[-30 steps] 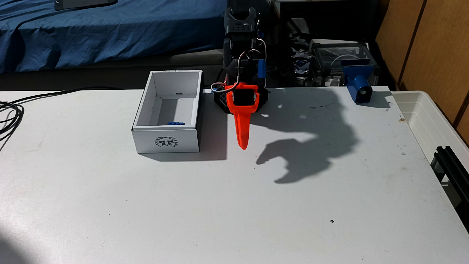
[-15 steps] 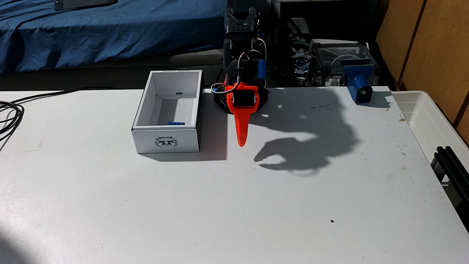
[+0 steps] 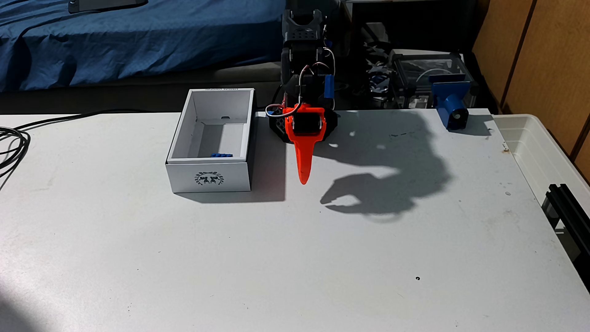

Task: Grab the blue brick and place in box

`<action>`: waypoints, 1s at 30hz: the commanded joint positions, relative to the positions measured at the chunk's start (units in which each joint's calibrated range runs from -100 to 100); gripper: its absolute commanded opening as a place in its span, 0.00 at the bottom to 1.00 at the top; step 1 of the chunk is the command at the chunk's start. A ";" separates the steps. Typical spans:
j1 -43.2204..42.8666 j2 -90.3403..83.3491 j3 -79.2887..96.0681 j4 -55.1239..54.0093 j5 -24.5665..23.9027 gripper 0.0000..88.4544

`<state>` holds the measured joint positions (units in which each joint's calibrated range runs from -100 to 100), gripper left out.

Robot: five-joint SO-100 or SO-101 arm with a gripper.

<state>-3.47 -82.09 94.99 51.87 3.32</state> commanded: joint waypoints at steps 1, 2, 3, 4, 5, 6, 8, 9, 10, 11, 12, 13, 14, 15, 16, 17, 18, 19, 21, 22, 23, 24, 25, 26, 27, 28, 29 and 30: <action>-0.17 -0.57 -2.00 -0.72 -0.24 0.01; -0.17 -0.57 -2.00 -0.72 -0.29 0.01; -0.17 -0.57 -2.00 -0.72 -0.29 0.01; -0.17 -0.57 -2.00 -0.72 -0.29 0.01; -0.17 -0.57 -2.00 -0.72 -0.29 0.01; -0.17 -0.57 -2.00 -0.72 -0.29 0.01; -0.17 -0.57 -2.00 -0.72 -0.13 0.01; -0.17 -0.57 -2.00 -0.72 0.03 0.01; -0.17 -0.57 -2.00 -0.72 0.08 0.01; -0.17 -0.57 -2.00 -0.72 0.08 0.01; -0.10 -0.57 -2.00 -0.72 0.08 0.01; -0.10 -0.57 -2.00 -0.72 0.08 0.01; -0.10 -0.57 -2.00 -0.72 0.08 0.01; -0.10 -0.57 -2.00 -0.72 0.08 0.01; -0.10 -0.57 -2.00 -0.72 0.08 0.01; -0.10 -0.57 -2.00 -0.72 0.08 0.01; -0.10 -0.57 -2.00 -0.72 0.08 0.01; -0.10 -0.57 -2.00 -0.72 0.08 0.01; -0.10 -0.57 -2.00 -0.72 0.08 0.01; -0.10 -0.57 -2.00 -0.72 0.08 0.01; -0.10 -0.57 -2.00 -0.72 0.08 0.01; -0.10 -0.57 -2.00 -0.72 0.08 0.01; -0.10 -0.57 -2.00 -0.72 0.08 0.01; -0.10 -0.57 -2.00 -0.72 0.08 0.01; -0.10 -0.57 -2.00 -0.72 0.08 0.01; -0.10 -0.57 -2.00 -0.72 0.08 0.01; -0.10 -0.57 -2.00 -0.72 0.08 0.01; -0.10 -0.57 -2.00 -0.72 0.08 0.01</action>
<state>-3.47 -82.09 94.99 51.87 3.21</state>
